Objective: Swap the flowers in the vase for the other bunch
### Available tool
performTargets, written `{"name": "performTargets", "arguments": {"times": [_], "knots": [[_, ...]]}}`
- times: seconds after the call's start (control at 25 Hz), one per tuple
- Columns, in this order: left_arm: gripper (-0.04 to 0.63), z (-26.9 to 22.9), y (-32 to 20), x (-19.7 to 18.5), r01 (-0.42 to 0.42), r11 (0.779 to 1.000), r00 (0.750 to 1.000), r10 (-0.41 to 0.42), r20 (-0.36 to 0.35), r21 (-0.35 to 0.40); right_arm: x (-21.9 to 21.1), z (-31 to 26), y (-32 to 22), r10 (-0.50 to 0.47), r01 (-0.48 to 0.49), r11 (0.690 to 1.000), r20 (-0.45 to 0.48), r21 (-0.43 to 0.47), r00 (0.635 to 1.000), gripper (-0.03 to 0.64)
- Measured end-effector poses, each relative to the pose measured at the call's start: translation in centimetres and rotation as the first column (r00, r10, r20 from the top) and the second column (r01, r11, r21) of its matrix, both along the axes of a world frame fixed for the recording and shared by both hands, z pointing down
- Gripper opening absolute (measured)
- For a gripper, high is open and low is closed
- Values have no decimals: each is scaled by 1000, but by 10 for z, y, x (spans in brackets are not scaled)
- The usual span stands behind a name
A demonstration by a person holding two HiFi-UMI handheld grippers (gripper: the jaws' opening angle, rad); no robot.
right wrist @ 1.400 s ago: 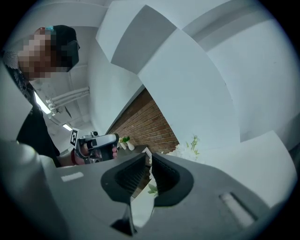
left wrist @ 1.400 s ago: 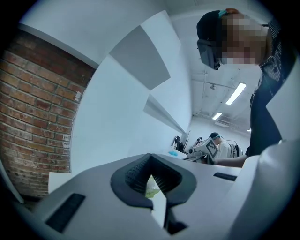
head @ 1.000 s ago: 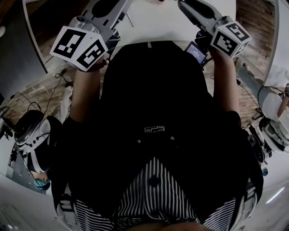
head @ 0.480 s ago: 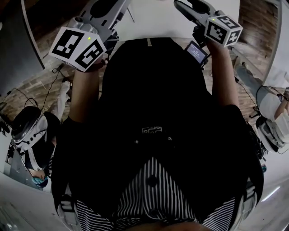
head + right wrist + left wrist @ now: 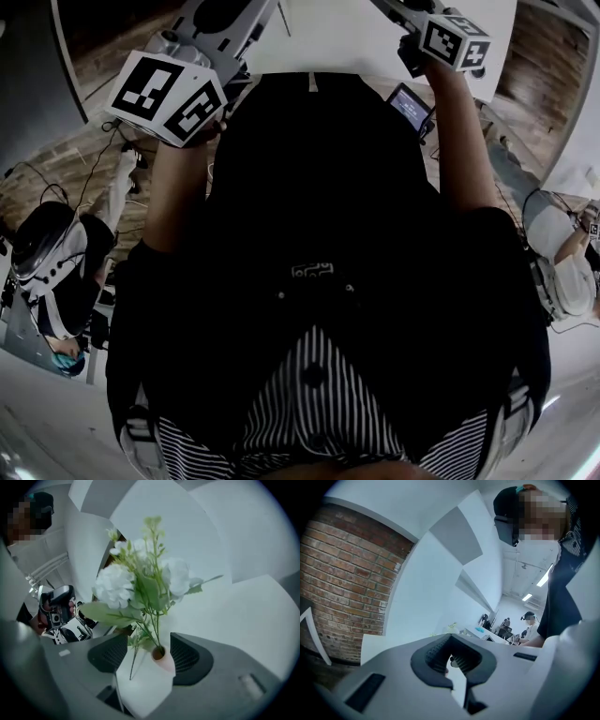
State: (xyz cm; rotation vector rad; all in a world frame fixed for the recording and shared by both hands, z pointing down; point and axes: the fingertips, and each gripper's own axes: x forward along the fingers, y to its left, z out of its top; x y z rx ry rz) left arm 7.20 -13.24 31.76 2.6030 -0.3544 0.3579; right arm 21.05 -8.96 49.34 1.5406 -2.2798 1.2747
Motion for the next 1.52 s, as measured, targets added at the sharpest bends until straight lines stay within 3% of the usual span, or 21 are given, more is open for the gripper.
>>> {"name": "performTargets", "arguments": {"times": [0.24, 0.4, 0.6, 1.52], "knots": [[5, 5, 4, -12, 16, 1000, 1000, -16, 11, -16, -5, 22, -14, 10, -10, 1000, -29, 4, 1000, 273], [5, 9, 3, -17, 30, 999, 999, -29, 12, -32, -3, 28, -15, 26, -20, 998, -103, 58, 994, 147], [5, 13, 0, -21, 38, 998, 999, -38, 14, -42, -4, 27, -17, 3, 7, 997, -134, 76, 991, 52], [5, -25, 9, -11, 47, 999, 998, -46, -42, 9, 5, -7, -2, 6, 26, 992, -243, 127, 970, 17]]}}
